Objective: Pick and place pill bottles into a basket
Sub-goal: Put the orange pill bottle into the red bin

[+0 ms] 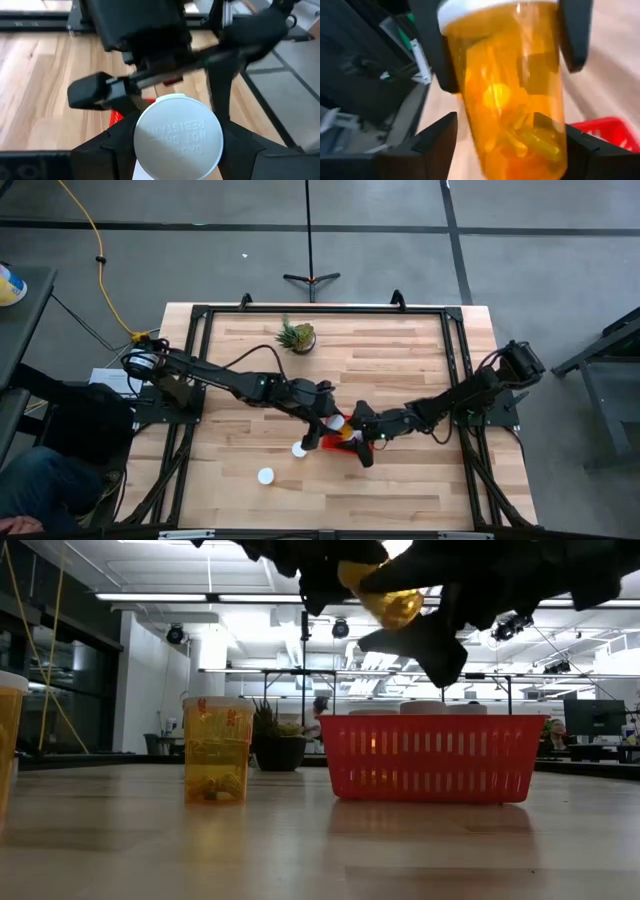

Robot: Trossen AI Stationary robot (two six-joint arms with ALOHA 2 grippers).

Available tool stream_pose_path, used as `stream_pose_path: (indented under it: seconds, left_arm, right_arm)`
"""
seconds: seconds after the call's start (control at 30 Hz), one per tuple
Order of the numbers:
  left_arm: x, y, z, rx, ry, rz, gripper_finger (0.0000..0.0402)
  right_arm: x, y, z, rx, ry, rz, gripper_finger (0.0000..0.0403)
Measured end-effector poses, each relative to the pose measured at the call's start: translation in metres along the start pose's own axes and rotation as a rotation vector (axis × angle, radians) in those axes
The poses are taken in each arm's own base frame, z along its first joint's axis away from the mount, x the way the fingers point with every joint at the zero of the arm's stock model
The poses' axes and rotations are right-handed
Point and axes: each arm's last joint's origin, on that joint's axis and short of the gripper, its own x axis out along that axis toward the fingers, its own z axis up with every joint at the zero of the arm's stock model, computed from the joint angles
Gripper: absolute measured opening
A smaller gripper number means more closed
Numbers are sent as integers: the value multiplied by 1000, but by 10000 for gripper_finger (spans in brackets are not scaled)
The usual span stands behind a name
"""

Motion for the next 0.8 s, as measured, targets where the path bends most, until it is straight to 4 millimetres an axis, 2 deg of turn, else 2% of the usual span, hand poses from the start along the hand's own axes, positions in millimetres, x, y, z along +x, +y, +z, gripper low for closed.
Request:
stream_pose_path:
  seconds: [0.27, 0.47, 0.6, 0.8]
  left_arm:
    - [0, 0, -1, -3, 2, 9, 236]
    - [0, 0, -1, -6, 4, 10, 253]
    - [-3, -1, 1, -5, -3, 10, 236]
    - [-10, -1, 14, 16, -6, 35, 237]
  right_arm:
    - [1, -17, -6, 139, 192, 0, 263]
    - [1, -19, -6, 153, 228, 27, 263]
    - [1, -19, -6, 167, 232, 28, 263]
    - [-3, -16, 0, 145, 203, 32, 263]
